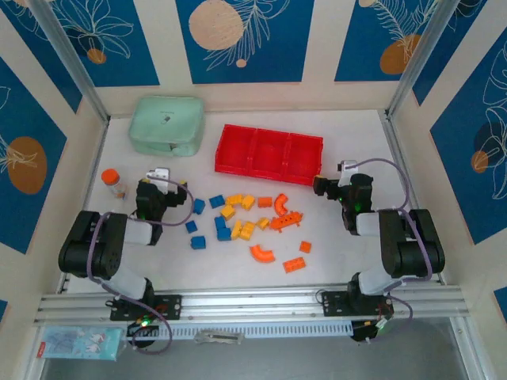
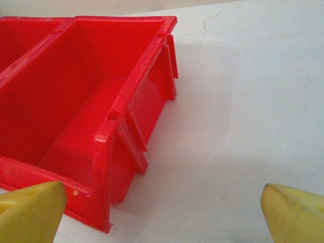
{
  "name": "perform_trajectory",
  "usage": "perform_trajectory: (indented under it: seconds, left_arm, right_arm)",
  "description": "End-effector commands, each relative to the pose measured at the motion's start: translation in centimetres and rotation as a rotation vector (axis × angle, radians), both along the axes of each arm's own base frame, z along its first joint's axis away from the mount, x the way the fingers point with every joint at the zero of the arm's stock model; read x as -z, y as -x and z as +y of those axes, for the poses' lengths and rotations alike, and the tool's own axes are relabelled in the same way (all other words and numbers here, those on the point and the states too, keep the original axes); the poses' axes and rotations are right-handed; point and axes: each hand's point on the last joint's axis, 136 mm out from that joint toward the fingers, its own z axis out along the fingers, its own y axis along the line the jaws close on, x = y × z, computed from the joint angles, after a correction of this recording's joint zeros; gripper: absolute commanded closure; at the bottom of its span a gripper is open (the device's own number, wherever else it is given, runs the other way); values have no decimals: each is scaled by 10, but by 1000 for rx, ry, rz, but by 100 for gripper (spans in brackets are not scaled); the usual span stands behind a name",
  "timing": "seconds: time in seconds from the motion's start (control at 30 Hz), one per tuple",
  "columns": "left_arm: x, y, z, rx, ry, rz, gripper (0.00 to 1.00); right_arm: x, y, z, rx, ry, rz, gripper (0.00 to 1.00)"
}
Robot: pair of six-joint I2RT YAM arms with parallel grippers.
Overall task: Sort the legos into containers by color
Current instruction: Pick up the lego from the center of the table.
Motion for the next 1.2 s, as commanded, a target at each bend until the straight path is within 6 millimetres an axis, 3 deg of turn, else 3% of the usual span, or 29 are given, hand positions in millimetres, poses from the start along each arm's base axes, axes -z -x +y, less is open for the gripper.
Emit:
perform_trajectory:
  seconds: [0.0,1.17]
  left_arm:
    - [-6,-5,0,17,-11,-15,1]
    - [-9,-2,2,5,-8,-35,1]
  right_arm:
    - [-9,-4,2,-19,7,-34,1]
    - [-12,-3,2,-22,2,-43,1]
